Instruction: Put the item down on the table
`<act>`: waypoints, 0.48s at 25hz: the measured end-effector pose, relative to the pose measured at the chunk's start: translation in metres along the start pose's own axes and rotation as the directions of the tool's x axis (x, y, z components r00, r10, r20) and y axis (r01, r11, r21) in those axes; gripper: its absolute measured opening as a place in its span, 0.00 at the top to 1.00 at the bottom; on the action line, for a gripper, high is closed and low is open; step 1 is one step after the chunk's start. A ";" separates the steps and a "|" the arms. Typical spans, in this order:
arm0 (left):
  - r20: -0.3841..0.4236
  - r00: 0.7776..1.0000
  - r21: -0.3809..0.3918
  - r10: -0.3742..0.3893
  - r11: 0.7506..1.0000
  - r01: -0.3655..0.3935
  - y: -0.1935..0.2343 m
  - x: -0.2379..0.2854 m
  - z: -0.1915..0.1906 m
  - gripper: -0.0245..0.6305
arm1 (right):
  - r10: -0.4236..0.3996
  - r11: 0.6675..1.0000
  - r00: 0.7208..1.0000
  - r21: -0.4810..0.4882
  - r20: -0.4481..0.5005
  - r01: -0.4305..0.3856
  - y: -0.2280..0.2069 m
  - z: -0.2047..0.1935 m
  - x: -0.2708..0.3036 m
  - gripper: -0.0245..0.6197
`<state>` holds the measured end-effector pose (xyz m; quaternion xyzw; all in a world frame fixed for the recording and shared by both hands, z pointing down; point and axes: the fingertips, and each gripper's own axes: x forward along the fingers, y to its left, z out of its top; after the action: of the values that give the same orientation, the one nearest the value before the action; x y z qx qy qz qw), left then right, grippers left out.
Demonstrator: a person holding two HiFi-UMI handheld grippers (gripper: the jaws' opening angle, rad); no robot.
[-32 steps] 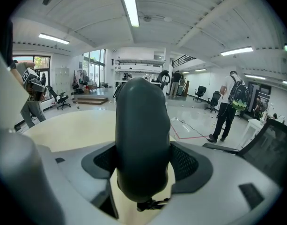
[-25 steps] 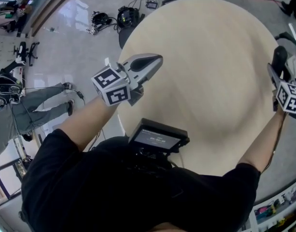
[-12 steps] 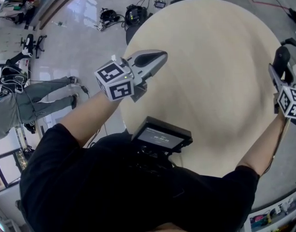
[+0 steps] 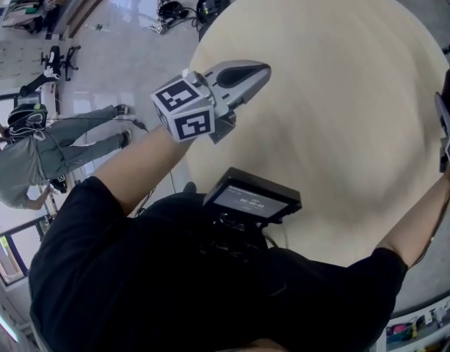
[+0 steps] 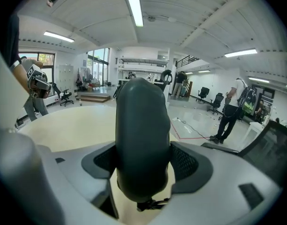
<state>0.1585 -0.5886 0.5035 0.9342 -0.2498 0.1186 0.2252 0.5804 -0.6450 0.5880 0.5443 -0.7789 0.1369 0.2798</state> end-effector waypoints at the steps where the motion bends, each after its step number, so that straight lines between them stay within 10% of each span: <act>1: -0.003 1.000 0.000 0.001 1.000 -0.001 -0.001 0.001 0.001 0.96 | -0.012 1.000 1.000 0.000 -0.018 0.012 -0.005 -0.004 -0.001 0.43; 12: -0.040 0.999 -0.030 -0.011 1.000 0.010 -0.006 -0.001 -0.002 0.96 | -0.137 0.990 0.966 -0.018 -0.218 0.137 -0.057 -0.051 -0.016 0.43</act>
<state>0.1610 -0.5825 0.5025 0.9296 -0.2421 0.1323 0.2445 0.6516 -0.6270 0.6142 0.5781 -0.7040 0.1755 0.3734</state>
